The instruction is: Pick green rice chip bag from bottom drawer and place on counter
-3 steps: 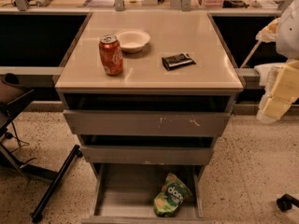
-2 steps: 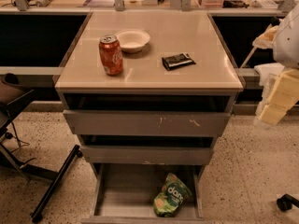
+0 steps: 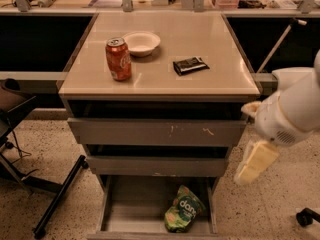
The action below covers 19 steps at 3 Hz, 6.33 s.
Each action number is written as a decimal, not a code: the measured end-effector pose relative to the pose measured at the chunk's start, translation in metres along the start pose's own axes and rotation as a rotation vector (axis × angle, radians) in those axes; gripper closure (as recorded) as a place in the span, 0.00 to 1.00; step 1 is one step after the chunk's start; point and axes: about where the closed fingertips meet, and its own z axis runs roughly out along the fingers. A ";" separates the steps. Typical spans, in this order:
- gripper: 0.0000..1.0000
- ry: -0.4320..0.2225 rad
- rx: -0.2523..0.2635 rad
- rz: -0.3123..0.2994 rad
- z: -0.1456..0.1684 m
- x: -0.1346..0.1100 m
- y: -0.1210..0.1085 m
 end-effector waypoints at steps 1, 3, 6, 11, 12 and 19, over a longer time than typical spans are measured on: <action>0.00 -0.005 -0.052 0.108 0.089 0.038 0.021; 0.00 -0.005 -0.033 0.308 0.206 0.098 0.018; 0.00 -0.174 -0.132 0.304 0.342 0.065 0.062; 0.00 -0.303 -0.022 0.644 0.562 0.102 0.060; 0.00 -0.256 0.090 0.741 0.575 0.145 0.020; 0.42 -0.151 -0.002 0.814 0.684 0.169 0.033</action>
Offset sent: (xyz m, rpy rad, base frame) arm 0.0126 -0.0157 -0.2644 0.1024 0.1132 -0.3394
